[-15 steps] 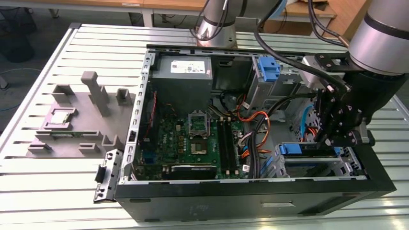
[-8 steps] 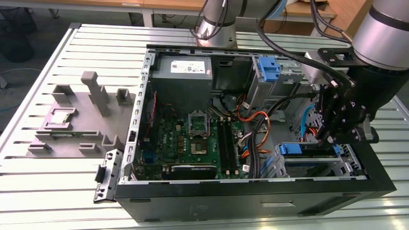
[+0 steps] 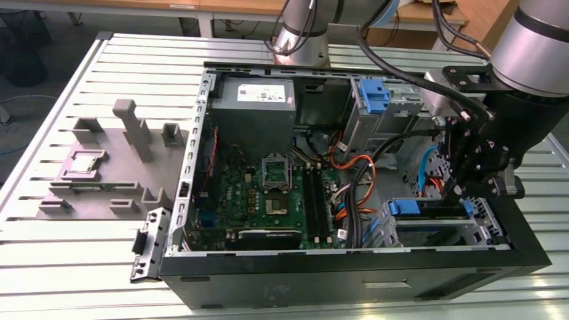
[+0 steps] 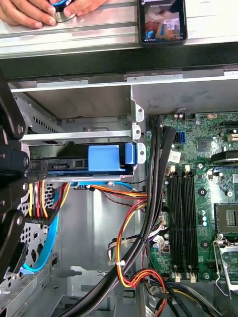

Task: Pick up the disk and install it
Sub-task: 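Insert the first disk wire, then insert the second disk wire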

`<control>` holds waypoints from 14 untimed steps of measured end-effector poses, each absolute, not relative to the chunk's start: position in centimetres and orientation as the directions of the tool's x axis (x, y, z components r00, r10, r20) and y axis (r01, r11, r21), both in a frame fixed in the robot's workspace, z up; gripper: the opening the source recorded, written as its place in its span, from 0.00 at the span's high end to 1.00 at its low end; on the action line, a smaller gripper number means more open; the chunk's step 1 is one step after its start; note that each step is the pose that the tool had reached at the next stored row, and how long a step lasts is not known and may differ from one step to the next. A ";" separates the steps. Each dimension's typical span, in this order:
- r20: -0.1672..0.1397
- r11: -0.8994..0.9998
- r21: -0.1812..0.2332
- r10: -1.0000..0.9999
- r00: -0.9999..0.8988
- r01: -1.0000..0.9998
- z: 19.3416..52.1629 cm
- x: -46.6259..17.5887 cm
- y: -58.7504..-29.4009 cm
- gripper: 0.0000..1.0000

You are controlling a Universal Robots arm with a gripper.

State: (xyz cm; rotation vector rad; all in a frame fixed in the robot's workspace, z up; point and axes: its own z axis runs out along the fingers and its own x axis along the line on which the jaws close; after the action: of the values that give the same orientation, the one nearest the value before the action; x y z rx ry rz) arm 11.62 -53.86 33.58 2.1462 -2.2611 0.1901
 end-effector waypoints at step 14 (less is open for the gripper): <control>0.094 0.049 -0.075 -0.994 -0.056 -0.996 33.6 11.6 -53.9 0.90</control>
State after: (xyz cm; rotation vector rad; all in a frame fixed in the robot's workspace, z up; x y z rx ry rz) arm 11.62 -53.86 33.58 2.1477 -2.2629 0.1867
